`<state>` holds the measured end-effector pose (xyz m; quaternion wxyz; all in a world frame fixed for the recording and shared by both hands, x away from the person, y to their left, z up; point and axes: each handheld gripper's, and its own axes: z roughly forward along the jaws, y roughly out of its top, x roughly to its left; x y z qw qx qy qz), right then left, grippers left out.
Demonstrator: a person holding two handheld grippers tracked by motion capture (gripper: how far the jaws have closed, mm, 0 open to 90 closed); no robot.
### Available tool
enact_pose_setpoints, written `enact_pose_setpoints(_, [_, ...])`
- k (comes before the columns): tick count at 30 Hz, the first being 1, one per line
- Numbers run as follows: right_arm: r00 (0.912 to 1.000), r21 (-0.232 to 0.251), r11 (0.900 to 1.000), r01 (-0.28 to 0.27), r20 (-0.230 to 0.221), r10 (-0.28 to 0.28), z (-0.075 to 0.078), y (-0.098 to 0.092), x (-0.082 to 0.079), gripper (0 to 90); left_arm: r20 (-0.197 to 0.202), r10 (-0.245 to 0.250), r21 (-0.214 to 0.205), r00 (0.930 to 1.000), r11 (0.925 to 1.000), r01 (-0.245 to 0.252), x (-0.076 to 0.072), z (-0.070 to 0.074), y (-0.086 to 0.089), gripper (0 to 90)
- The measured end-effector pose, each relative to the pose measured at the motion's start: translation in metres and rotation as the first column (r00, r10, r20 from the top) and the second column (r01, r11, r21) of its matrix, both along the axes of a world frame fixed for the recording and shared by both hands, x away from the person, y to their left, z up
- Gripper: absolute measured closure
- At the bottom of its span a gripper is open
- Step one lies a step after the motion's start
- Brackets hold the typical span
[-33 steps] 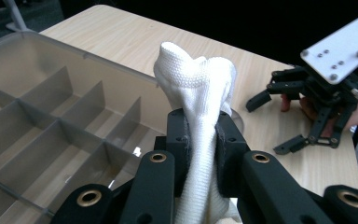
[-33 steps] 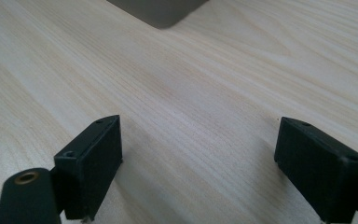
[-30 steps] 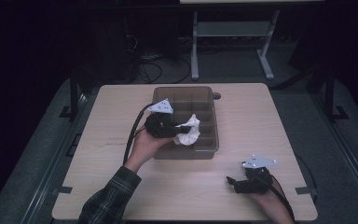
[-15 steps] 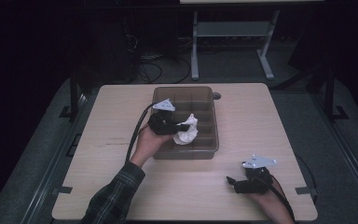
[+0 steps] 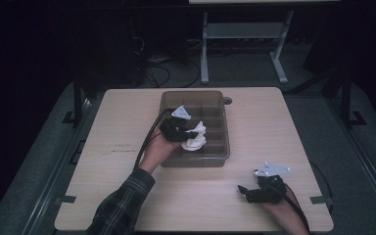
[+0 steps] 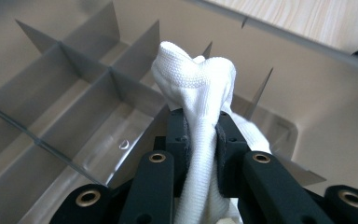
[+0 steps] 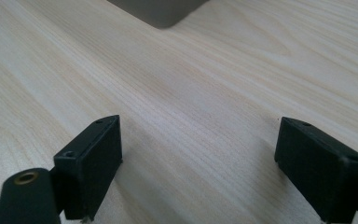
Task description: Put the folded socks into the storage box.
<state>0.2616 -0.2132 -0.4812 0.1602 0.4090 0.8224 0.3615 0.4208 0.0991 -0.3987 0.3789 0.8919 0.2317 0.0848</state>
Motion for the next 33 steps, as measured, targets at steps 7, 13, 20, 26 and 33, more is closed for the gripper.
enact_pose_setpoints(7, [1.0, 0.0, 1.0, 0.0, 0.0, 0.0, 0.0, 0.0, 0.0, 14.4, -0.035, 0.014, 0.1, 0.9993, 0.995, -0.01, 0.005, -0.006, -0.011, 79.1])
enact_pose_setpoints(13, [1.0, 0.002, 1.0, -0.001, 0.0, 0.001, 0.0, 0.0, 0.0, 14.4, -0.062, 0.028, 0.151, 0.9977, 0.9884, -0.019, 0.01, -0.01, -0.018, 79.1])
enact_pose_setpoints(20, [1.0, 0.0, 1.0, 0.0, 0.0, 0.0, 0.0, 0.0, 0.0, 14.4, -0.097, 0.037, 0.18, 0.9945, 0.9836, -0.019, 0.015, -0.014, -0.022, 79.2])
enact_pose_setpoints(26, [1.0, 0.0, 1.0, 0.0, 0.0, 0.0, 0.0, 0.0, 0.0, 14.4, -0.133, 0.065, 0.189, 0.989, 0.9812, -0.039, 0.02, -0.019, -0.025, 79.4])
enact_pose_setpoints(33, [1.0, -0.002, 1.0, 0.0, 0.0, 0.0, 0.0, 0.0, 0.0, 14.4, -0.151, 0.08, 0.21, 0.9853, 0.9765, -0.048, 0.025, -0.023, -0.028, 79.5])
